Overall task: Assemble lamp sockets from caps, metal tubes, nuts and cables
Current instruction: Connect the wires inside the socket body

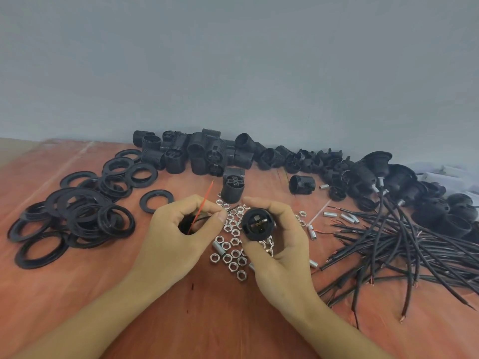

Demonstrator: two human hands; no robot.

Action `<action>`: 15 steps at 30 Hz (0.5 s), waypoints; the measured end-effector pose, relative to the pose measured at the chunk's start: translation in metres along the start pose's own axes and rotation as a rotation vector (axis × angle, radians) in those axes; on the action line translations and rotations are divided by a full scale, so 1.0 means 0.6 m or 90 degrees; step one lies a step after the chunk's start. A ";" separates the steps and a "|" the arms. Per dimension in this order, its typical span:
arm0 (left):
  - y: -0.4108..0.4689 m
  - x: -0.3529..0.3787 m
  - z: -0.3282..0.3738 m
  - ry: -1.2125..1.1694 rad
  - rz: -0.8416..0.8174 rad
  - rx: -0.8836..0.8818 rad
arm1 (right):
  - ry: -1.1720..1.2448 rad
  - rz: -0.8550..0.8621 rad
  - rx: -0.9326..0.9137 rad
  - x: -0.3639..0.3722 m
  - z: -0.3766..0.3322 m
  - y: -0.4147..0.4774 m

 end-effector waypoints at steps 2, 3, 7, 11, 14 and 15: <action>0.000 0.001 -0.001 -0.010 -0.006 -0.005 | 0.013 0.018 -0.006 0.001 0.000 0.004; 0.000 0.000 -0.001 -0.013 -0.003 -0.006 | 0.020 0.029 -0.005 0.001 0.003 0.009; 0.000 0.002 -0.002 -0.027 0.004 -0.005 | -0.012 0.076 -0.025 0.003 0.009 0.057; 0.000 0.001 0.001 -0.021 0.005 -0.005 | -0.028 0.160 -0.033 -0.004 0.005 0.122; 0.002 -0.002 -0.003 -0.022 0.008 -0.014 | 0.107 0.205 0.042 -0.008 0.007 0.149; 0.002 -0.002 -0.005 -0.023 0.007 -0.015 | 0.160 0.214 0.063 -0.011 0.004 0.150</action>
Point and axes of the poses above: each hand's wrist, its own y-axis towards the middle knuckle, its own x-axis out of the palm, z = x × y, the point moved 7 cm from there along y, towards the middle knuckle, and after that the axes turned 11 degrees about -y, right-handed, at the moved point
